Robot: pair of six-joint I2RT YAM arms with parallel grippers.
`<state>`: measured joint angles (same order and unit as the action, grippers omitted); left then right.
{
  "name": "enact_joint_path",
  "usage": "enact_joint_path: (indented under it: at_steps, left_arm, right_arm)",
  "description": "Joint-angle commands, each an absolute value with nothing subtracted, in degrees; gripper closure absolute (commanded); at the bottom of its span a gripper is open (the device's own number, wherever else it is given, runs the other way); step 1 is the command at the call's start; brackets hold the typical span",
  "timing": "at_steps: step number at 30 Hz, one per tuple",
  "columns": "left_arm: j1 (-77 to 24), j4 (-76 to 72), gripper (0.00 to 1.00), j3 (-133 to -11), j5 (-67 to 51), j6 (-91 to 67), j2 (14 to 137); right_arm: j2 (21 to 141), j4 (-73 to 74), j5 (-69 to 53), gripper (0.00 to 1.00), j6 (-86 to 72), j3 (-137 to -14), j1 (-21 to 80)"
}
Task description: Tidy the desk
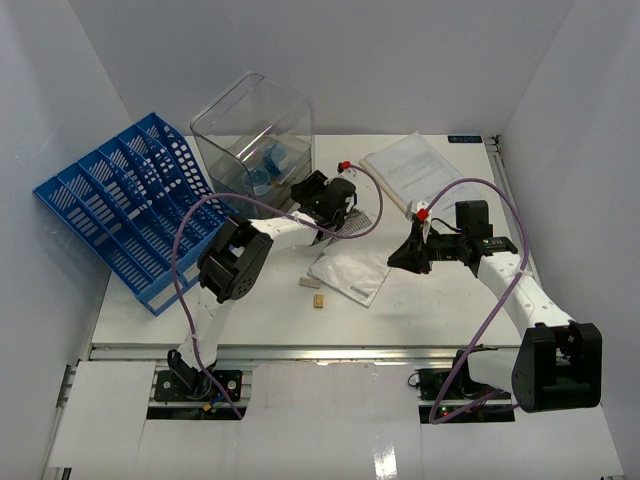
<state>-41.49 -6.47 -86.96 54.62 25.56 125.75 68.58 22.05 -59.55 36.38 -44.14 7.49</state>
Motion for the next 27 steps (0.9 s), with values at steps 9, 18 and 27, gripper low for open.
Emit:
enact_joint_path:
  at_steps: [9, 18, 27]
  left_arm:
    - [-39.0, -11.0, 0.50, -92.1, 60.0, 31.4, 131.2]
    - [-37.6, -10.6, 0.62, -91.8, 59.8, 31.3, 132.1]
    - [-37.6, -8.6, 0.69, -89.9, 59.2, 28.7, 131.8]
  right_arm:
    - [68.1, 20.7, -61.0, 0.79, 35.9, -44.1, 7.1]
    - [68.4, 20.6, -60.9, 0.79, 35.9, -44.2, 7.1]
    - [68.5, 20.7, -60.6, 0.79, 35.9, -44.2, 7.2]
